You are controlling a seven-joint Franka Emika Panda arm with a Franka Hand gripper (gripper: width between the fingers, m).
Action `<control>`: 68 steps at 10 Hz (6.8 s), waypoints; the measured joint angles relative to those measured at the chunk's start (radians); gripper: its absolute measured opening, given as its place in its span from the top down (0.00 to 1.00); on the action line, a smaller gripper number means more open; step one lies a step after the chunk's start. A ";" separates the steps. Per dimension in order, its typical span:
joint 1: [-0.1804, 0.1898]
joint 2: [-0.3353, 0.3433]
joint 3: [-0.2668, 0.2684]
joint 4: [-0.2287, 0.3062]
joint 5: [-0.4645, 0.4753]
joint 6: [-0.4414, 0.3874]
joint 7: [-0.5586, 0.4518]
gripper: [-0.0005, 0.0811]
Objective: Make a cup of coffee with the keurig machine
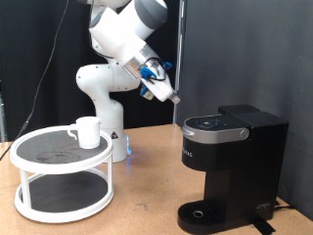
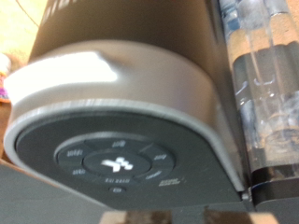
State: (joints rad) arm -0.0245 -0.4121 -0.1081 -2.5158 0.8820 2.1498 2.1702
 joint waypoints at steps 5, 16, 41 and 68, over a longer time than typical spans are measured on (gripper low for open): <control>-0.047 -0.121 -0.037 -0.074 -0.031 -0.094 0.021 0.99; -0.119 -0.124 -0.290 0.044 -0.267 -0.511 -0.184 0.99; -0.164 -0.021 -0.616 -0.058 -0.573 -0.383 -0.554 0.13; -0.165 -0.037 -0.652 -0.060 -0.566 -0.453 -0.533 0.99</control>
State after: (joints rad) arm -0.1891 -0.4493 -0.7603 -2.5758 0.3164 1.6970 1.6375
